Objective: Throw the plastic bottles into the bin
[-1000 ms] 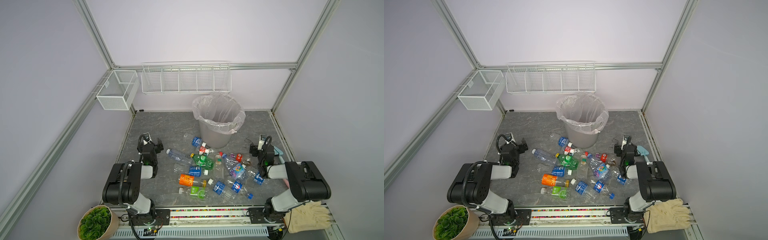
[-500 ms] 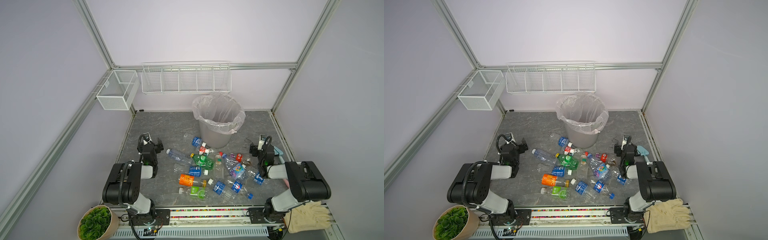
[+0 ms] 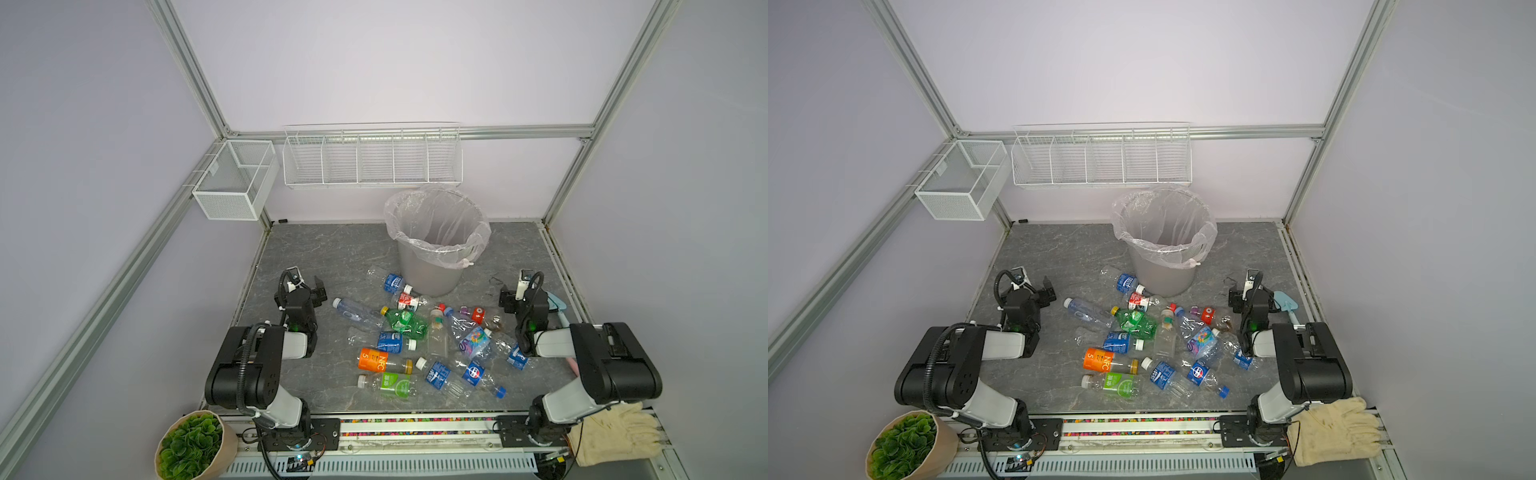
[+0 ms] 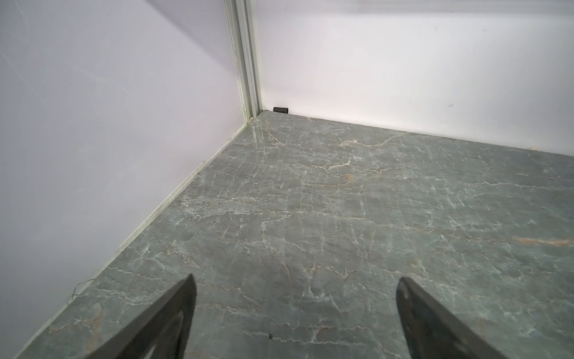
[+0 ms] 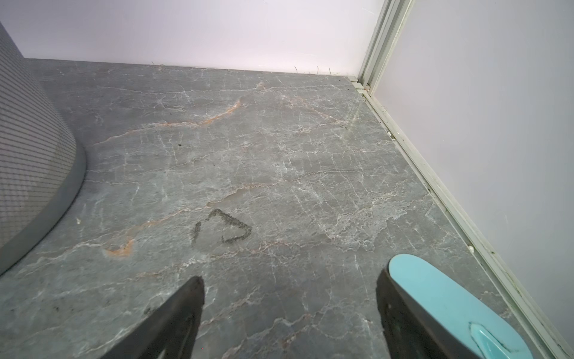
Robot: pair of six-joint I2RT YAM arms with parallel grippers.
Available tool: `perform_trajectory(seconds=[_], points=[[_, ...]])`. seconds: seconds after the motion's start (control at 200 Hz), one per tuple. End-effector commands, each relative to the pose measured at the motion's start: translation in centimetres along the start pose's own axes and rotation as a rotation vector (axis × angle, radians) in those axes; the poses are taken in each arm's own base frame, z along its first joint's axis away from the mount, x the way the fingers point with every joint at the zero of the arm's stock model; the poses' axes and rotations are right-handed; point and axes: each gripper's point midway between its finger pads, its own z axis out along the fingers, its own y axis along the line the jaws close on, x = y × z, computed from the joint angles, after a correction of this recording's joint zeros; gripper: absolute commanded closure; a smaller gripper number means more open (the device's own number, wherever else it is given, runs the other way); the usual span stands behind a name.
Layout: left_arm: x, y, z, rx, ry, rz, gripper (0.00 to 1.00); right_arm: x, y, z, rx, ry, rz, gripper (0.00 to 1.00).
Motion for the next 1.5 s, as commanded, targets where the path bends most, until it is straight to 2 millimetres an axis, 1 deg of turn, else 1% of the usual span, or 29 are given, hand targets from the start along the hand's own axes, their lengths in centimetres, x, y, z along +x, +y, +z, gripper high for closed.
perform_trajectory(seconds=[0.0,0.2,0.315,0.375,0.405,0.49,0.6,0.69,0.735,0.77,0.795,0.815,0.835,0.84,0.855,0.86,0.87,0.88,0.89,0.9,0.925,0.96,0.995,1.04,1.05,1.07,1.16,1.339,1.494], points=[[-0.8,0.7,-0.4,-0.042,-0.038,-0.001,0.01,-1.5,-0.1,-0.1,-0.003,-0.046,0.024,0.11],[-0.7,0.9,-0.2,-0.05,-0.028,-0.007,0.01,-1.5,-0.1,-0.1,-0.003,-0.046,0.024,0.11],[-1.2,1.1,0.0,-0.044,-0.009,-0.02,0.01,-1.6,-0.1,-0.1,-0.004,-0.047,0.024,0.11],[-2.1,0.9,0.1,-0.067,0.037,0.014,0.01,-1.6,-0.1,-0.2,-0.004,-0.048,0.024,0.11],[-3.1,0.9,0.2,-0.075,0.06,0.02,0.01,-1.6,-0.1,-0.2,-0.004,-0.048,0.023,0.11],[-5.0,1.1,0.3,-0.106,0.136,0.014,0.01,-2.3,0.2,-0.7,-0.013,-0.055,0.01,0.11],[-7.0,0.4,-0.2,-0.103,0.17,0.031,0.01,-4.5,0.6,-2.3,-0.04,-0.052,-0.019,0.11],[-8.9,0.2,-1.3,-0.121,0.199,0.023,0.01,-7.7,1.4,-4.5,-0.095,-0.029,-0.006,0.12],[-10.0,0.1,-2.0,-0.119,0.216,0.016,0.01,-10.2,1.4,-5.9,-0.108,-0.011,0.032,0.12],[-10.9,-0.2,-2.8,-0.106,0.229,0.004,0.01,-11.4,1.5,-6.7,-0.118,0.023,0.079,0.11],[-11.6,-0.4,-3.3,-0.093,0.232,-0.014,0.01,-11.7,1.3,-7.0,-0.113,0.059,0.144,0.11],[-12.0,-0.7,-3.8,-0.078,0.235,-0.028,0.01,-11.3,0.9,-7.3,-0.086,0.114,0.216,0.11],[-12.4,-1.0,-4.3,-0.059,0.231,-0.046,0.01,-10.3,0.4,-7.7,-0.053,0.2,0.285,0.11],[-12.5,-1.0,-4.4,-0.053,0.229,-0.052,0.01,-9.6,0.3,-7.8,-0.042,0.239,0.297,0.11],[-12.7,-1.2,-4.7,-0.037,0.226,-0.067,0.01,-8.7,0.0,-8.4,-0.016,0.317,0.339,0.11],[-12.9,-1.3,-4.9,-0.031,0.223,-0.075,0.01,-7.8,0.0,-8.7,-0.002,0.361,0.348,0.11],[-13.0,-1.4,-5.1,-0.019,0.221,-0.085,0.01,-8.1,-0.4,-9.1,0.02,0.389,0.375,0.11],[-13.1,-1.6,-5.3,-0.004,0.219,-0.096,0.01,-7.5,-0.6,-9.5,0.047,0.435,0.396,0.11],[-13.3,-1.6,-5.6,0.004,0.214,-0.111,0.01,-7.5,-0.6,-9.8,0.056,0.461,0.419,0.11],[-13.5,-1.7,-5.9,0.015,0.209,-0.125,0.01,-7.4,-0.5,-9.9,0.05,0.485,0.424,0.11],[-13.7,-2.1,-6.5,0.054,0.203,-0.16,0.01,-7.8,0.9,-10.2,-0.035,0.527,0.398,0.11],[-14.3,-2.8,-7.5,0.123,0.185,-0.195,0.01,-8.2,2.2,-10.8,-0.102,0.535,0.347,0.11],[-14.7,-3.3,-8.5,0.171,0.177,-0.231,0.01,-8.7,2.8,-11.7,-0.12,0.491,0.318,0.11],[-15.0,-3.7,-9.7,0.207,0.174,-0.268,0.01,-10.2,4.4,-13.2,-0.219,0.379,0.273,0.11],[-15.0,-3.8,-10.0,0.212,0.176,-0.272,0.01,-10.5,4.5,-13.5,-0.238,0.357,0.264,0.11],[-15.0,-4.0,-10.5,0.221,0.18,-0.279,0.01,-11.0,5.8,-14.5,-0.306,0.316,0.234,0.12],[-14.3,-4.9,-12.3,0.255,0.204,-0.266,0.01,-12.8,8.3,-17.8,-0.504,0.219,0.19,0.12],[-11.0,-6.2,-14.3,0.346,0.327,-0.288,0.01,-11.4,13.3,-23.4,-0.765,0.285,-0.023,0.1],[-9.2,-7.2,-16.4,0.438,0.371,-0.332,0.0,-9.7,16.5,-26.9,-0.902,0.325,-0.162,0.09]])
